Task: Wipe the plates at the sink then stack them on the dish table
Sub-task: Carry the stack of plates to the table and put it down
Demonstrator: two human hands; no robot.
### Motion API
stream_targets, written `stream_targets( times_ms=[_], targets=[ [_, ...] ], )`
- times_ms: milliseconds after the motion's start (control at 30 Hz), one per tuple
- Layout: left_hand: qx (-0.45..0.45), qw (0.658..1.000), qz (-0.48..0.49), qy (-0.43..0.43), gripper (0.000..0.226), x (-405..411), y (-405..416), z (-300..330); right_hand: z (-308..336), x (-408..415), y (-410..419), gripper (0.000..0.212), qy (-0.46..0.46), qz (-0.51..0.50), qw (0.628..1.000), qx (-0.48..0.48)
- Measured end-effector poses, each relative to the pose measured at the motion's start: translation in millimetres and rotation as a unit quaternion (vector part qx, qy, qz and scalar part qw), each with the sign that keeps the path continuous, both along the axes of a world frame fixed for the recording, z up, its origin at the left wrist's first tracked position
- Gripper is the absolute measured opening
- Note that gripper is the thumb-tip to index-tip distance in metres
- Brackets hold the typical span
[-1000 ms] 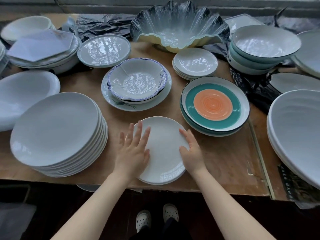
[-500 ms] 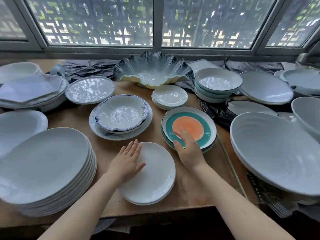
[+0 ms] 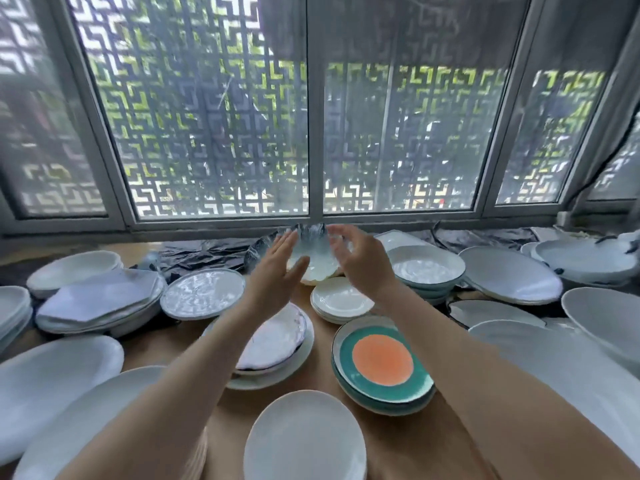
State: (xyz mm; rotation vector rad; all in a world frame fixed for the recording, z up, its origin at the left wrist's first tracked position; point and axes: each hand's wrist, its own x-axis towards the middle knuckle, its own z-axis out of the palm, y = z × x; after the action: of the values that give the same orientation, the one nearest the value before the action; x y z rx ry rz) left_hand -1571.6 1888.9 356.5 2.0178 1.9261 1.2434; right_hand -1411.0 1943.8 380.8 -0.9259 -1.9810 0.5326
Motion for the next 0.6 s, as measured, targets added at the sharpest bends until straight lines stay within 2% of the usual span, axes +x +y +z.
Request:
stream_targets(
  times_ms=[133, 233, 367, 500, 600],
  targets=[
    [0.079, 0.997, 0.001, -0.024, 0.050, -3, 4, 66, 62, -12, 10, 0.021, 0.103, 0.002, 0.995, 0.005],
    [0.121, 0.991, -0.001, -0.060, 0.044, -11, 0, 85, 81, -11, 13, 0.021, 0.141, -0.007, 0.990, 0.009],
    [0.088, 0.989, -0.014, -0.117, 0.038, -21, -9, 58, 51, -2, 9, 0.018, 0.146, 0.013, 0.989, -0.030],
    [0.030, 0.984, -0.003, -0.176, 0.034, -27, -20, 11, 3, 8, 5, 0.018, 0.103, 0.002, 0.992, -0.076],
    [-0.019, 0.983, 0.005, -0.182, 0.033, -33, -30, -25, -36, 18, 4, 0.015, 0.073, -0.001, 0.990, -0.117]
  ],
)
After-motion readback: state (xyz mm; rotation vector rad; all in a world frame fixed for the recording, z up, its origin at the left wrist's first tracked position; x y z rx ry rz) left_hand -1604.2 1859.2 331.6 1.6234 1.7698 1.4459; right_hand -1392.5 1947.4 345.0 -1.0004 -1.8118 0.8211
